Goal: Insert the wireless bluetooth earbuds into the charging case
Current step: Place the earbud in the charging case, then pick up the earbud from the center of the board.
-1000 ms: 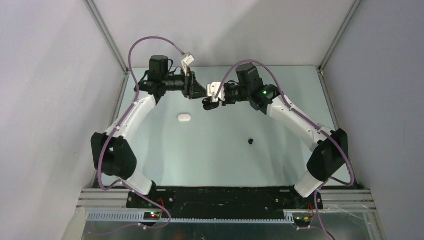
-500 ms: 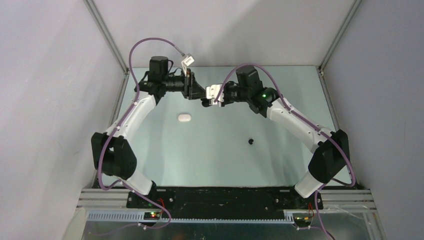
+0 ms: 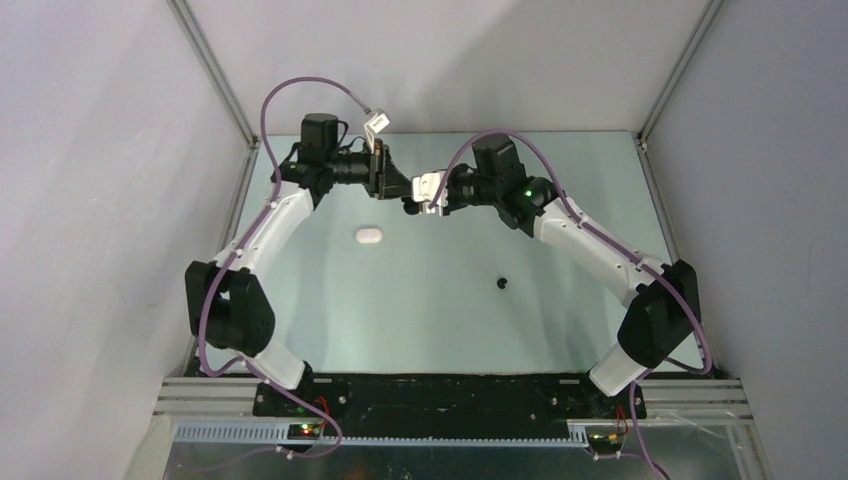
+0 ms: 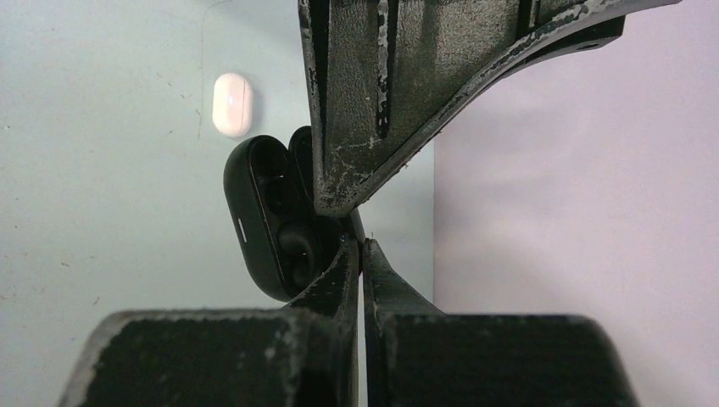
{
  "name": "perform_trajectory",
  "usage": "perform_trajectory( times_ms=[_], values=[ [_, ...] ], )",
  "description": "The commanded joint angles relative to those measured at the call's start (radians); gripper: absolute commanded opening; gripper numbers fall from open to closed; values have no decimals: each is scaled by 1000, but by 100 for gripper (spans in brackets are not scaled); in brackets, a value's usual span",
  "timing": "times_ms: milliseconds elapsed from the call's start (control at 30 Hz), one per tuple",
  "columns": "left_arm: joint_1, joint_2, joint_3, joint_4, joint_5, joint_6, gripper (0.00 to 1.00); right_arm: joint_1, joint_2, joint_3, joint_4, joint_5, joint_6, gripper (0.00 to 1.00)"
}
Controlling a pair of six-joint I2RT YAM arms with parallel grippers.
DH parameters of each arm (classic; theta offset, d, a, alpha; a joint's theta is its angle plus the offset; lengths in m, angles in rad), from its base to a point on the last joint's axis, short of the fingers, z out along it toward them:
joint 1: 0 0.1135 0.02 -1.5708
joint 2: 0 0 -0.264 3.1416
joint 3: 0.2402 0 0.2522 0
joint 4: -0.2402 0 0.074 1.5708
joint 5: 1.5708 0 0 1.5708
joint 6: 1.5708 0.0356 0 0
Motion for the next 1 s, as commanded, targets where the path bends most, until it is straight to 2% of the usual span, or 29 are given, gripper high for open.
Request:
perform_trajectory(
  times_ms=[0,100,167,400,633,733,833,967],
  values=[
    [6,3,6,-1,1,5,40,7,-55,2,53,-2,-9,0],
    [6,5,8,-1,-7,6,42,8,-54,1,55,-2,-9,0],
    [6,6,10,0,-4,7,39,9,-54,1,53,-2,-11,0],
    [7,20,25,0,19,6,16,8,-58,-11,49,2,-26,0],
    [7,2,28,-3,28,21,1,14,-59,-34,56,28,-25,0],
    [7,-17,36,-2,5,48,0,15,-60,-34,95,50,33,5],
    [7,-55,39,-3,-43,99,0,4,-64,-33,203,88,119,7],
    [5,-107,33,-3,-105,191,0,-28,-60,14,307,100,300,17]
  ],
)
